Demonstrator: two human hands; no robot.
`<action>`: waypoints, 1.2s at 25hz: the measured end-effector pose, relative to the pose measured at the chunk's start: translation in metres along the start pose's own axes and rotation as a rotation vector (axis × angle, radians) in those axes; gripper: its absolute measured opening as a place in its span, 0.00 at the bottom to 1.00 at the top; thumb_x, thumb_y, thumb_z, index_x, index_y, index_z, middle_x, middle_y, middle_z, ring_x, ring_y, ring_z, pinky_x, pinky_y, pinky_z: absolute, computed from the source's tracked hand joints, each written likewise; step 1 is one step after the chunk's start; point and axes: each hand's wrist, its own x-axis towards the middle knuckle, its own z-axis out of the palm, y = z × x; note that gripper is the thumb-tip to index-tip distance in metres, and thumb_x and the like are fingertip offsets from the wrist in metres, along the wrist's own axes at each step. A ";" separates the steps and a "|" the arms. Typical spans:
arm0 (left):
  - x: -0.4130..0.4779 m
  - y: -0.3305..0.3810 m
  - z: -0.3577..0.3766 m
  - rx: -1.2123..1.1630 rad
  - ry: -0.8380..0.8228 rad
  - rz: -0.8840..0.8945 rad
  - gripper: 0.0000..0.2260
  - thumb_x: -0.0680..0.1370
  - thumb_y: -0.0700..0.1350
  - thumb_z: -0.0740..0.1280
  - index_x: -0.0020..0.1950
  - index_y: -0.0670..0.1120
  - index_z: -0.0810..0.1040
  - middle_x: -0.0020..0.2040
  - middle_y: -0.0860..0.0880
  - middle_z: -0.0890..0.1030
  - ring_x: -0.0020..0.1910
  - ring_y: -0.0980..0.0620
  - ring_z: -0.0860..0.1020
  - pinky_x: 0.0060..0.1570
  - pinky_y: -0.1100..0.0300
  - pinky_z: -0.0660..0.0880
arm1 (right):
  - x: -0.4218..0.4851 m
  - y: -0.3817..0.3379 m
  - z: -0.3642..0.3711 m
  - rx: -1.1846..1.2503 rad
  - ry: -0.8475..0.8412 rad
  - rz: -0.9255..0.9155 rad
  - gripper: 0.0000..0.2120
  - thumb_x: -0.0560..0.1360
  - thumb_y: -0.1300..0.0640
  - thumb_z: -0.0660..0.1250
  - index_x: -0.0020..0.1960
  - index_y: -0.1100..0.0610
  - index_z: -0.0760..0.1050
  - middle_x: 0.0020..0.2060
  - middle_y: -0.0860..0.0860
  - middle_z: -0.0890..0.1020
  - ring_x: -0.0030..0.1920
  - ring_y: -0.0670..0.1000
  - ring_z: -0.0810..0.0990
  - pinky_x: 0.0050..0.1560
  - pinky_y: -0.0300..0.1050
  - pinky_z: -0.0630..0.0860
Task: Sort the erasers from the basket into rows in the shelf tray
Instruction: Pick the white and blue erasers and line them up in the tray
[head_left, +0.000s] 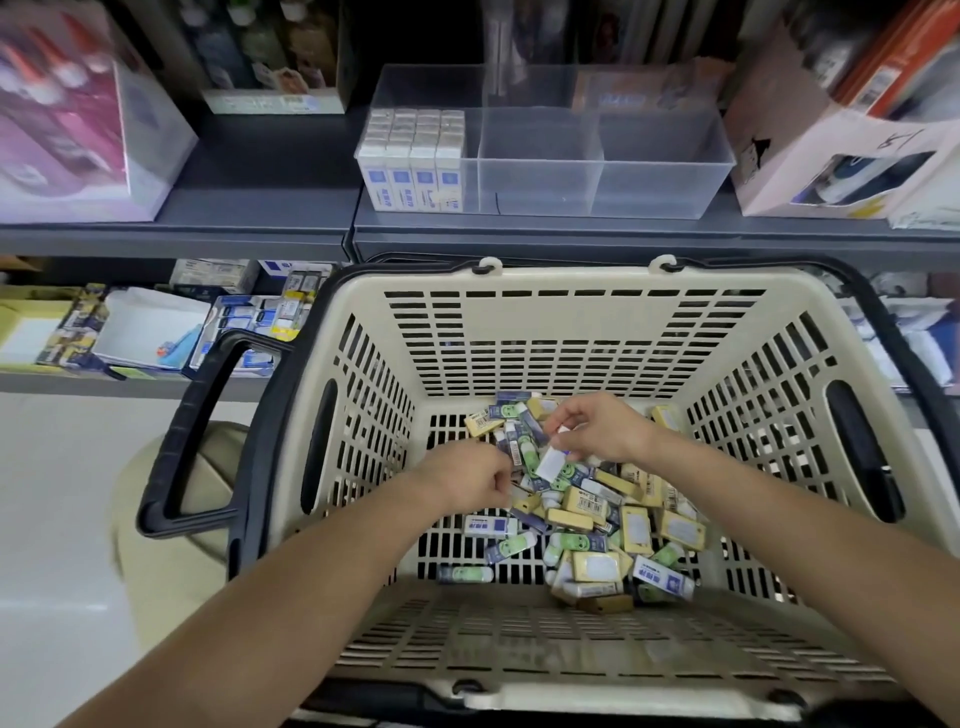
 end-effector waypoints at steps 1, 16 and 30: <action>-0.003 -0.002 0.006 0.074 0.018 0.046 0.09 0.74 0.52 0.68 0.49 0.47 0.78 0.47 0.52 0.79 0.46 0.52 0.76 0.41 0.60 0.70 | -0.001 -0.001 0.000 -0.001 -0.007 -0.004 0.03 0.73 0.64 0.68 0.46 0.58 0.77 0.43 0.57 0.78 0.31 0.48 0.78 0.37 0.46 0.75; 0.002 0.014 -0.004 -1.082 -0.195 -0.300 0.04 0.77 0.43 0.65 0.51 0.45 0.74 0.46 0.48 0.80 0.45 0.52 0.78 0.45 0.58 0.77 | -0.024 0.001 -0.015 0.017 -0.225 -0.032 0.06 0.71 0.64 0.70 0.47 0.57 0.78 0.36 0.51 0.78 0.36 0.47 0.76 0.38 0.38 0.74; 0.013 0.002 -0.027 -1.473 0.108 -0.391 0.04 0.76 0.45 0.69 0.49 0.48 0.75 0.36 0.50 0.80 0.35 0.53 0.79 0.38 0.56 0.78 | -0.047 0.032 0.017 -0.427 -0.241 0.142 0.21 0.75 0.60 0.66 0.65 0.60 0.65 0.50 0.53 0.78 0.45 0.46 0.76 0.38 0.34 0.72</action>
